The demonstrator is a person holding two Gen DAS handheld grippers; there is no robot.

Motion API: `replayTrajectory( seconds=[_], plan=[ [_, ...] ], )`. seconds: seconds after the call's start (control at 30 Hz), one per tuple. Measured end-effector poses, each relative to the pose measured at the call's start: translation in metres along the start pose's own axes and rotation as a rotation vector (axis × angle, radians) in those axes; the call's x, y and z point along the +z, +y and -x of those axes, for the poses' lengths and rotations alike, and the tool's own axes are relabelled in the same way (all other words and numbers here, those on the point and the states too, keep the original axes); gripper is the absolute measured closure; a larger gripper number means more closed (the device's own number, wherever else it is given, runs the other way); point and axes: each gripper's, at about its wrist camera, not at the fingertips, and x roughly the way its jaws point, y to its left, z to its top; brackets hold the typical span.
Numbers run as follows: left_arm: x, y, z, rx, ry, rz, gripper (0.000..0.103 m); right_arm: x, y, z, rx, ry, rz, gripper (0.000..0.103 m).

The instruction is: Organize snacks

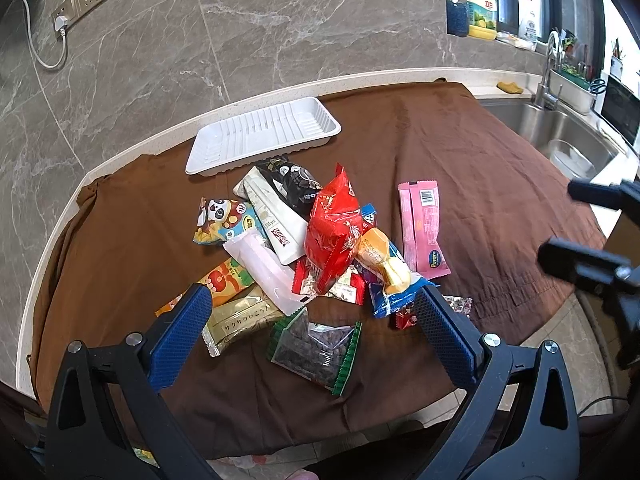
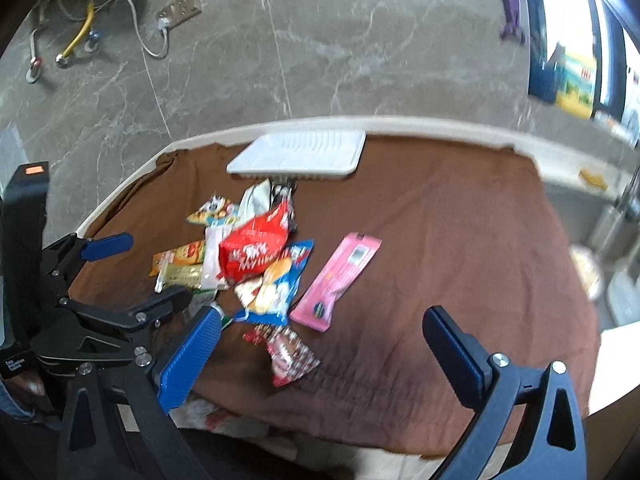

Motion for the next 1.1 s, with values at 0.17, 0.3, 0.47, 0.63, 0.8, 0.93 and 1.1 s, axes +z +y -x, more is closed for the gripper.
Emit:
replayTrajectory(
  seconds=[0.17,0.3,0.47,0.63,0.8,0.93,1.1],
  plan=[
    [0.003,-0.002,0.0,-0.006,-0.009,0.0,0.001,0.002,-0.002,0.015,-0.025,-0.071,0.015,0.0],
    [0.005,-0.004,0.001,-0.012,-0.022,-0.004,0.001,-0.002,-0.006,0.012,-0.061,-0.054,-0.001,0.0],
    [0.006,-0.006,0.005,-0.026,-0.038,-0.007,0.001,-0.007,-0.01,0.003,-0.051,-0.01,-0.013,0.0],
    [0.005,-0.007,0.005,-0.027,-0.034,-0.007,0.001,-0.008,-0.016,-0.001,-0.035,0.01,-0.053,0.0],
    [0.005,-0.007,0.002,-0.034,-0.014,-0.004,0.001,-0.009,-0.022,-0.006,-0.019,0.028,-0.094,0.001],
    [0.004,-0.007,-0.002,-0.033,0.001,-0.004,0.001,-0.009,-0.02,-0.009,-0.028,0.04,-0.088,0.001],
    [0.005,-0.008,0.0,-0.03,-0.007,-0.012,0.001,-0.009,-0.019,-0.01,-0.022,0.047,-0.088,0.001]
  ],
)
